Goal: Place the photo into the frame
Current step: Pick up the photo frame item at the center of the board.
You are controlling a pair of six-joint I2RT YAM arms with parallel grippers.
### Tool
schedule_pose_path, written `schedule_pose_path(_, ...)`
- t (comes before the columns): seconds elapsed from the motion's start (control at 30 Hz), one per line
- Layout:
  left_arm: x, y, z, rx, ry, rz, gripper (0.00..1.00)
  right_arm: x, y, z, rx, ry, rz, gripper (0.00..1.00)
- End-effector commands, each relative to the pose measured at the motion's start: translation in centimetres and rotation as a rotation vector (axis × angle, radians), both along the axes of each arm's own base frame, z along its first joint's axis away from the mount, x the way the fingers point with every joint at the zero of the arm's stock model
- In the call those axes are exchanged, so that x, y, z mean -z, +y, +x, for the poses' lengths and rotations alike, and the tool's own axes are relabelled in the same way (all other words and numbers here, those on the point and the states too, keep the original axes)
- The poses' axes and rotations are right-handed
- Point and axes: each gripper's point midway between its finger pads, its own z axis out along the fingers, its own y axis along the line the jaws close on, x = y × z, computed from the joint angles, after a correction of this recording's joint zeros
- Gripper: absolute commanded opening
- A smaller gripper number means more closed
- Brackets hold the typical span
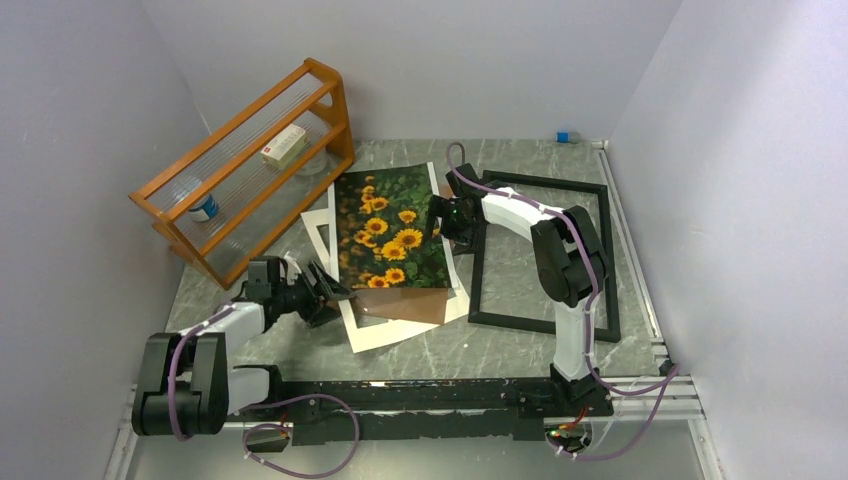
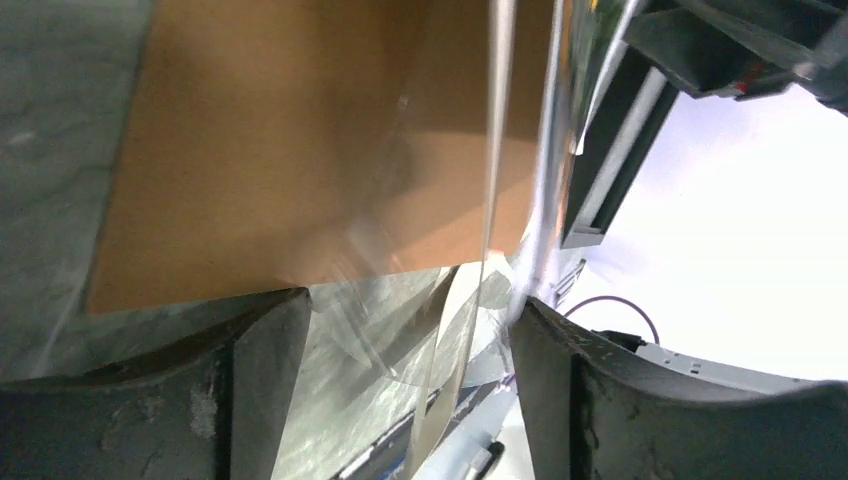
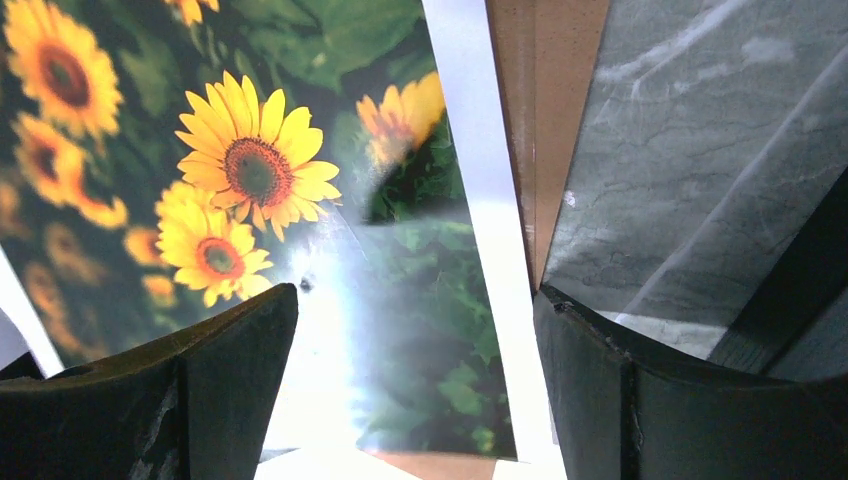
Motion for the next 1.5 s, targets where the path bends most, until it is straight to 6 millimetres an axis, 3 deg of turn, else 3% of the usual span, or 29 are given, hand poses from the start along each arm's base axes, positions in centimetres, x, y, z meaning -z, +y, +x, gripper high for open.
schedule_pose_path(0.0, -3.9, -0.9, 3.0, -0.008, -0.300, -0.096, 0.80, 7.8, -0.6, -5.9, -0.032, 0.234, -0.076, 0.91)
schedule_pose_path(0.17, -6.1, -0.4, 3.6, -0.036, -0.394, -0.109, 0.89, 7.9, -0.6, -5.8, -0.037, 0.235, -0.080, 0.91)
schedule_pose_path(0.5, -8.8, 0.0, 4.6, -0.078, -0.418, -0.233, 0.85, 7.8, -0.6, -5.6, -0.039, 0.228, -0.086, 0.91)
schedule_pose_path(0.73, -9.3, 0.9, 5.3, -0.104, -0.430, -0.261, 0.89, 7.9, -0.7, -5.6, -0.041, 0.227, -0.090, 0.91)
schedule_pose_path(1.0, -8.3, 1.2, 6.2, -0.053, -0.462, -0.186, 0.89, 7.9, -0.6, -5.6, -0.046, 0.223, -0.081, 0.91)
schedule_pose_path(1.47, -9.7, 2.4, 8.8, -0.056, -0.575, -0.065, 0.86, 7.1, -0.3, -5.2, -0.041, 0.195, -0.061, 0.91)
